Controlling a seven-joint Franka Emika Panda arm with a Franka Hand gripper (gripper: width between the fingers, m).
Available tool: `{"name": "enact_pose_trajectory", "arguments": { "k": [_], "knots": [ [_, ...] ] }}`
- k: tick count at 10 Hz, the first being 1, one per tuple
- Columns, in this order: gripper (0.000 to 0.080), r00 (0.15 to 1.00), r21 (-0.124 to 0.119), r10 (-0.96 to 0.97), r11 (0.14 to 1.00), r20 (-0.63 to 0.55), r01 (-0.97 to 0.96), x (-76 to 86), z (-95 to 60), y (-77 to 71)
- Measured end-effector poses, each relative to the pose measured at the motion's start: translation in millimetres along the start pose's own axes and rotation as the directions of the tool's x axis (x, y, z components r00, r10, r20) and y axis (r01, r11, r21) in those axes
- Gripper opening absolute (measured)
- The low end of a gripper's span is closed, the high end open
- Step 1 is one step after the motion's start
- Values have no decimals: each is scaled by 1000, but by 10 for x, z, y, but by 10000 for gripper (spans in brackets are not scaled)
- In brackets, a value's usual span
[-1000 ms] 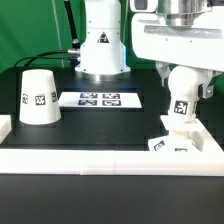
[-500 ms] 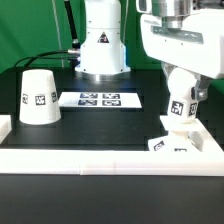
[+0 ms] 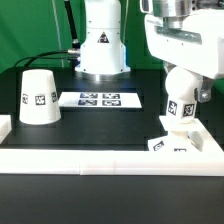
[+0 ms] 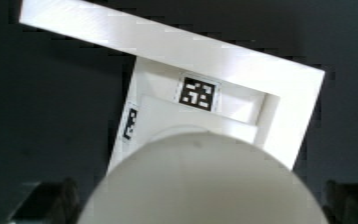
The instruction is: Assemble lamp
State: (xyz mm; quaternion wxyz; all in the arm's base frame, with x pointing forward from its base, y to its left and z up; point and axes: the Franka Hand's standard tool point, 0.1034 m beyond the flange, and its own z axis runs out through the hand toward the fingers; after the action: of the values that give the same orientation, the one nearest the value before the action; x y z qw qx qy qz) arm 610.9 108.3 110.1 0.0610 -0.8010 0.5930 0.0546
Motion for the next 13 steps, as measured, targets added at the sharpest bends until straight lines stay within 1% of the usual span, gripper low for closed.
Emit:
{"name": "enact_pose_trajectory", "arguments": {
  "k": [1,2,3,4,5,6,7,8,9,11,12,13],
  "knots": [
    [696,998,-7,-69,998,1,69,-8,0,8],
    [696,975,-13,-221,975,5,221,-24,-12,4],
    [699,942,-13,-336,942,10,336,-44,-29,-13],
    [699,904,-18,-428,903,19,428,-70,-39,-16],
    [699,828,-14,-560,828,21,560,-63,-44,-23],
    [699,777,-11,-629,777,22,629,-58,-44,-25],
    [699,765,-10,-644,765,22,644,-59,-43,-23],
    [699,713,-9,-701,713,23,701,-55,-43,-22],
    [699,679,-8,-734,679,23,734,-53,-42,-21],
    [699,563,-5,-826,563,24,826,-45,-43,-20],
    [699,529,-4,-848,529,24,849,-43,-43,-20],
    [699,405,-15,-914,405,23,914,-25,-42,-15]
  ]
}}
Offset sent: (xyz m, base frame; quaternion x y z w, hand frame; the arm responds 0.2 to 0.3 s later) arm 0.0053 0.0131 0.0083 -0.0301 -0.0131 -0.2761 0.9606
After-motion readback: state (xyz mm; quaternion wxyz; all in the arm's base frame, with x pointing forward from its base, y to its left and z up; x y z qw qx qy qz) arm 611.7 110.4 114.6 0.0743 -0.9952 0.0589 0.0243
